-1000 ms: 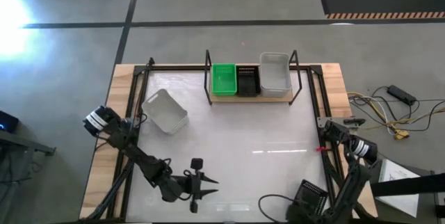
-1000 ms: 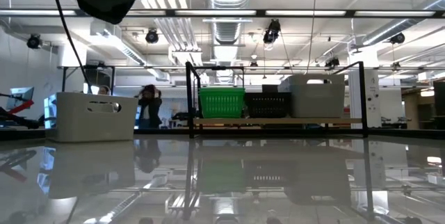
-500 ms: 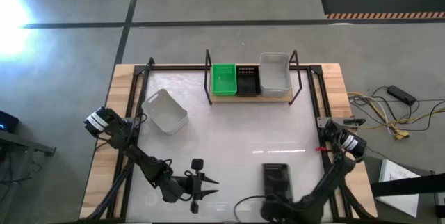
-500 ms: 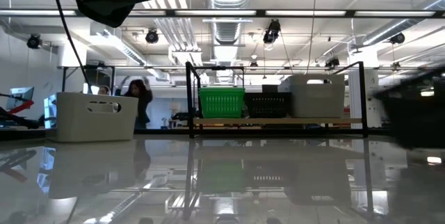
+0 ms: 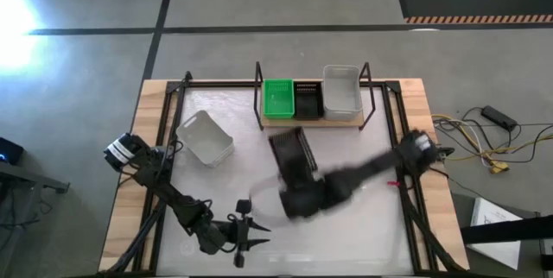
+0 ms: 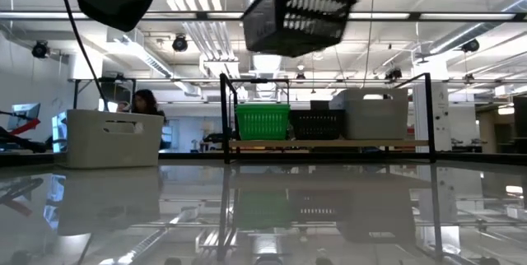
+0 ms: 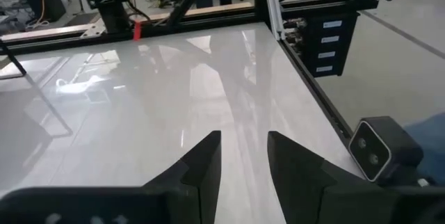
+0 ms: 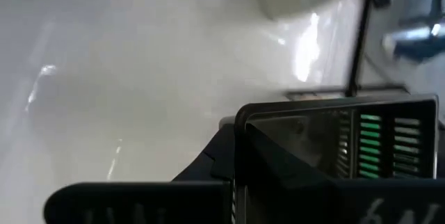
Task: Stack baskets on shelf by color
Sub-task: Stack the black bin on top of the other black bin on the shelf
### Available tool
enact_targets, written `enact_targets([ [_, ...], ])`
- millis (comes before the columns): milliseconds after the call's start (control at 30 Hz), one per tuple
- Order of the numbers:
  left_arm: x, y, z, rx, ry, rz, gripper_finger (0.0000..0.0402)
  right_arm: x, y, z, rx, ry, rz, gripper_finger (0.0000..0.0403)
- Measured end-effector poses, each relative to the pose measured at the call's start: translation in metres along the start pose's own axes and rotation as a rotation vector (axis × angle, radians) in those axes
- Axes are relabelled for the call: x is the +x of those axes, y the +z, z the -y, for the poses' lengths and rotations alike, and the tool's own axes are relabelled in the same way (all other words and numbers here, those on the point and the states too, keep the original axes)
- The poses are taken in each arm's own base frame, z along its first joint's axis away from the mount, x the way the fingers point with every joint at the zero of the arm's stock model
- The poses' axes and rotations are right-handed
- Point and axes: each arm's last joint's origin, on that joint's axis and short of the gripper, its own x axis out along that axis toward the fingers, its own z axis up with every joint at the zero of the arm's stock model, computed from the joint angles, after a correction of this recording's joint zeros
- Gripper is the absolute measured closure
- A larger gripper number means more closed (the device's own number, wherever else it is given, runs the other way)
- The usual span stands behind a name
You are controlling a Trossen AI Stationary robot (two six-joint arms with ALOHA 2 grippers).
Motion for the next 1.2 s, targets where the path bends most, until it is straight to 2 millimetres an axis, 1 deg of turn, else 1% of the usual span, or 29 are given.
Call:
enact_targets([
  [67,-0.001,0.0,0.001,0.001,-0.003,0.0,0.0299,0.01,-0.011,0.045,0.058,0.009,-0.021,0.0391],
  [133,-0.001,0.0,0.002,0.002,-0.007,0.0,0.0299,0.023,-0.028,0.087,0.151,0.013,-0.056,0.0391],
  [233,-0.002,-0.001,0.003,0.003,-0.011,0.0,0.0299,0.043,-0.057,0.138,0.289,0.03,-0.107,0.0392],
  [333,-0.003,-0.001,0.005,0.004,-0.016,0.0,0.0299,0.062,-0.082,0.172,0.372,0.035,-0.135,0.0393],
  [433,-0.005,-0.001,0.006,0.006,-0.021,0.0,0.0299,0.075,-0.101,0.192,0.402,0.022,-0.158,0.0393],
  [567,-0.006,-0.001,0.008,0.007,-0.026,0.001,0.0299,0.087,-0.119,0.205,0.421,0.039,-0.181,0.0394],
  [667,-0.006,-0.001,0.008,0.007,-0.026,0.001,0.0299,0.095,-0.127,0.206,0.409,0.047,-0.205,0.0394],
  [967,-0.006,-0.001,0.008,0.008,-0.026,0.0,0.0299,0.111,-0.134,0.197,0.379,0.072,-0.23,0.0393],
  [1200,-0.006,-0.001,0.008,0.008,-0.026,0.001,0.0299,0.12,-0.138,0.192,0.384,0.073,-0.234,0.0381],
])
